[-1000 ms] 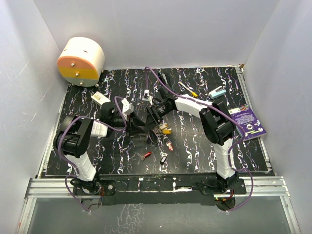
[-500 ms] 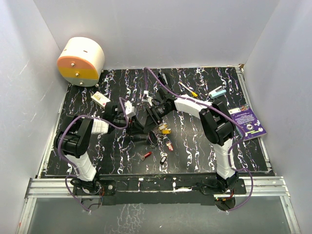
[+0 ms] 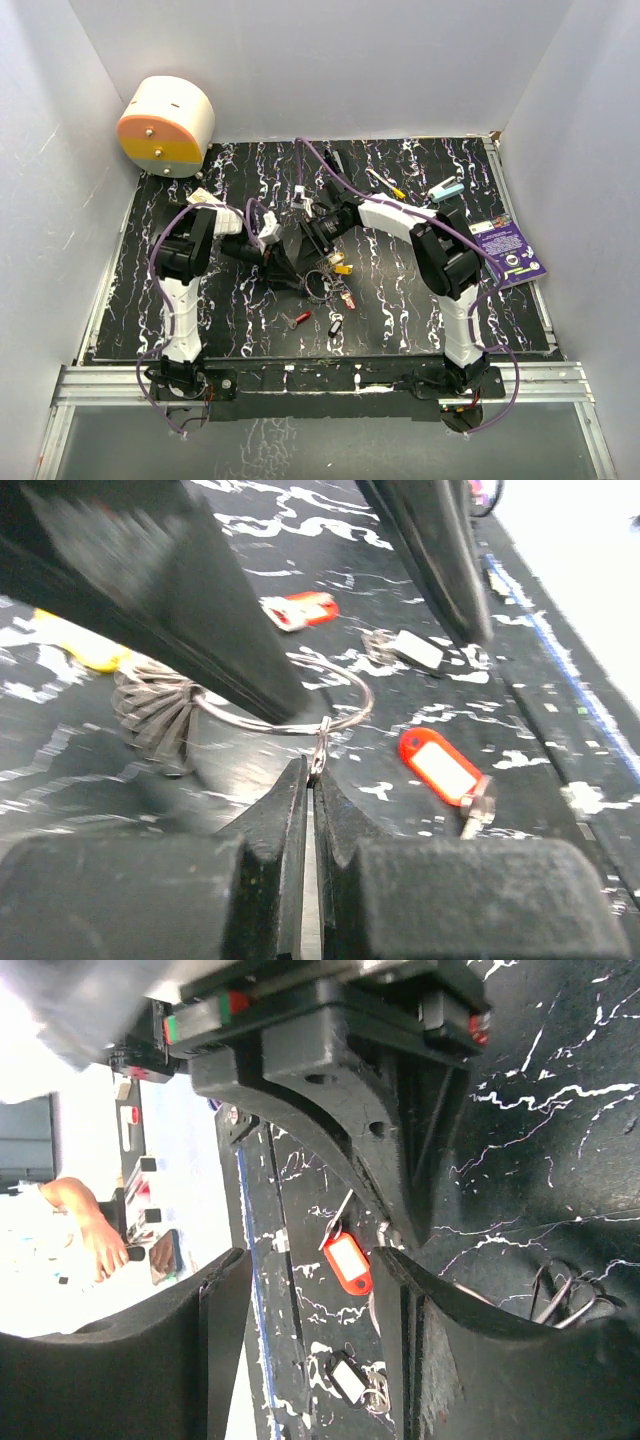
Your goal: Put the keys on the keyring
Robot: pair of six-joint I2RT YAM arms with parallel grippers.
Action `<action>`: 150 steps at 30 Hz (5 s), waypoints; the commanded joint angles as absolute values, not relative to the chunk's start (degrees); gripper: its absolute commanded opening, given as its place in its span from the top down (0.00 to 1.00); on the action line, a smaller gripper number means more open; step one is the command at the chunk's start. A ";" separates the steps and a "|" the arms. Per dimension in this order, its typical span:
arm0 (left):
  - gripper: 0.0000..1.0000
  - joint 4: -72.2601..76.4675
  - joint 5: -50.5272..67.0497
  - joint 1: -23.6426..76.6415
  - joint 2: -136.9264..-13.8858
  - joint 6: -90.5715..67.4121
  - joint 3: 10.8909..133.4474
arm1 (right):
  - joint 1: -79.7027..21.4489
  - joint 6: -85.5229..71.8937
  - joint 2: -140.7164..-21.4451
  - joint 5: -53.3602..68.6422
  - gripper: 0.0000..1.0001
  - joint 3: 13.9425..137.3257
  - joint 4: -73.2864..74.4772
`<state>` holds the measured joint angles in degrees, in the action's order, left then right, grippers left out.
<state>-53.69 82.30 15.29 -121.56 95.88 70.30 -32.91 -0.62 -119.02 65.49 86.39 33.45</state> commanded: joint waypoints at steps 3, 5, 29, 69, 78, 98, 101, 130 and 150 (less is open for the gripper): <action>1.00 -81.12 87.07 15.36 -121.70 124.94 68.88 | -33.32 2.22 -114.13 62.79 0.41 87.43 33.36; 1.00 -81.11 86.98 15.30 -120.56 125.06 68.27 | -33.50 2.17 -112.94 57.00 0.39 87.14 32.47; 1.00 -81.12 87.82 15.20 -123.23 123.81 69.21 | -41.64 8.26 -93.26 35.50 0.35 60.28 -2.62; 1.00 -81.12 87.10 15.12 -123.71 124.54 69.17 | -42.35 8.46 -97.04 42.76 0.53 56.58 -3.94; 1.00 -81.11 87.10 15.13 -123.36 124.32 69.17 | -42.36 8.60 -98.44 42.94 0.55 56.44 -4.87; 0.66 -81.08 85.97 15.14 -121.19 120.71 70.58 | -42.34 8.77 -97.26 41.53 0.92 55.76 -3.85; 0.61 -81.12 84.94 14.92 -119.02 118.26 72.42 | -42.36 8.79 -95.20 40.40 0.92 54.86 -3.66; 0.03 -10.69 42.14 20.62 -80.71 26.70 65.30 | -23.46 3.33 -68.79 20.19 0.92 50.13 -0.25; 0.08 -16.44 32.58 44.35 -78.10 38.79 43.99 | -22.21 -2.92 -67.24 17.22 0.92 48.01 3.46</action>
<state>-14.96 35.18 39.48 -78.26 37.74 44.73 -22.44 -0.86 -69.30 16.25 48.75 7.94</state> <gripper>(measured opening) 0.923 0.099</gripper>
